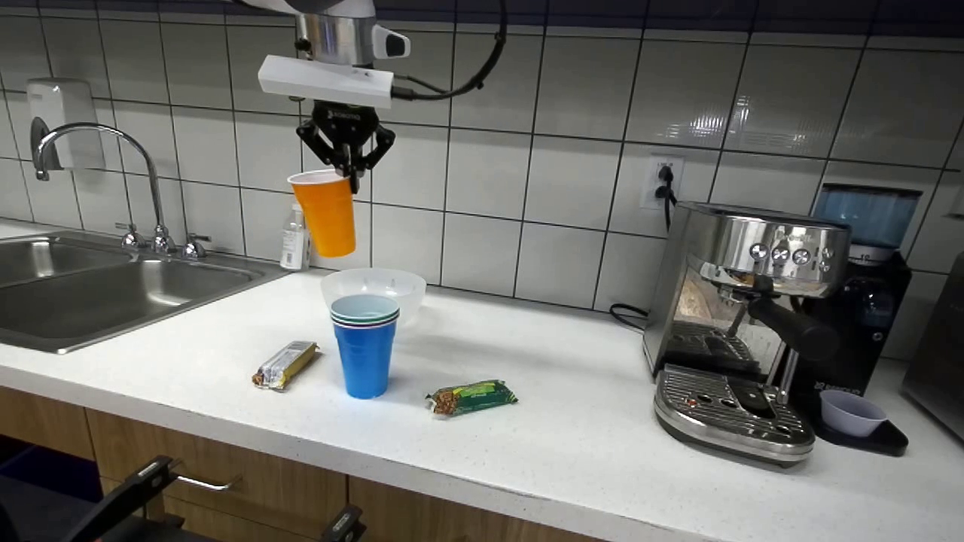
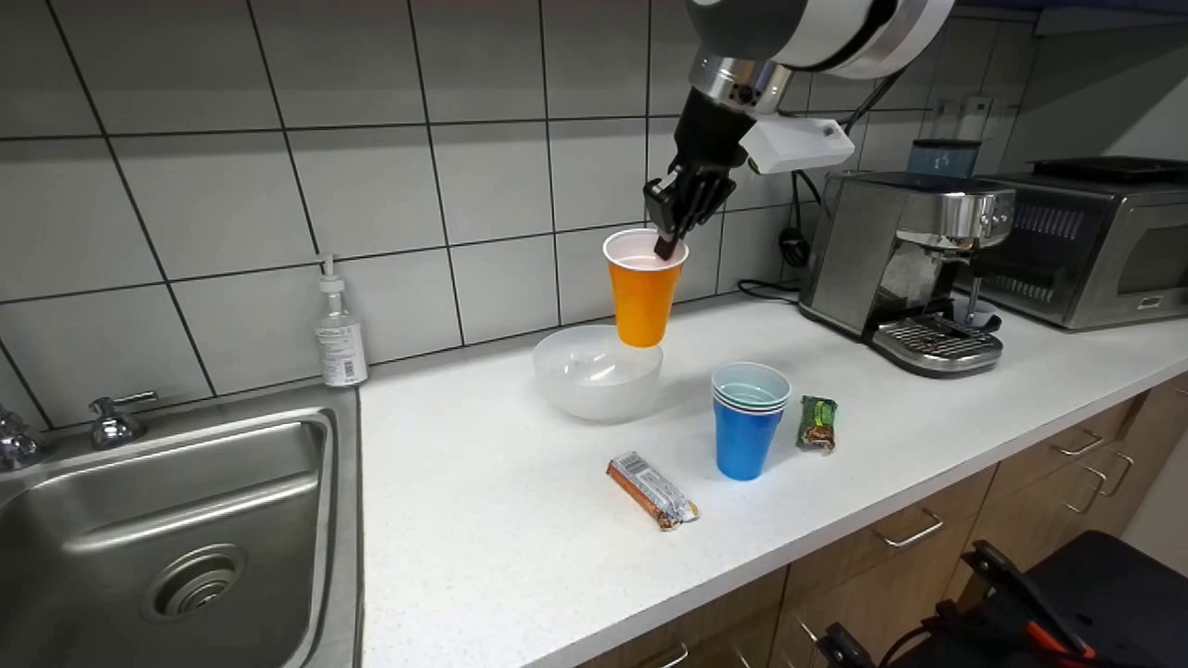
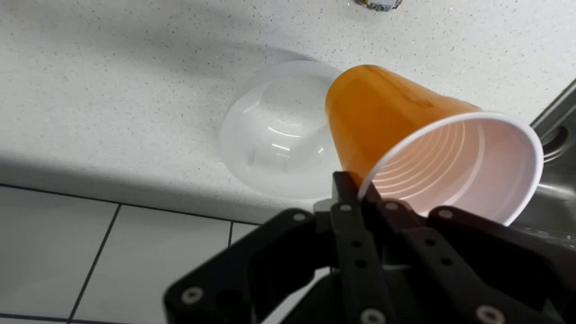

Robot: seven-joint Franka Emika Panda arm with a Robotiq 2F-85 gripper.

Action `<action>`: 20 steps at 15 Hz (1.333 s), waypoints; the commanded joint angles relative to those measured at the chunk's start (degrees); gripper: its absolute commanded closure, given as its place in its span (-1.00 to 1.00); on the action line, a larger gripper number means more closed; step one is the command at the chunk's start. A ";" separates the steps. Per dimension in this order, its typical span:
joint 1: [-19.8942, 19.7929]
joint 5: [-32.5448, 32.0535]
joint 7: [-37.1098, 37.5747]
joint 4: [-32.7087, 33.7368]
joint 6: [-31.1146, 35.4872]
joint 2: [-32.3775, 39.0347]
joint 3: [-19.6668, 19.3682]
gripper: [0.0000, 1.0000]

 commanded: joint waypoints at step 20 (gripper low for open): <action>-6.74 -1.53 1.53 -4.93 -11.26 -8.13 -3.20 0.98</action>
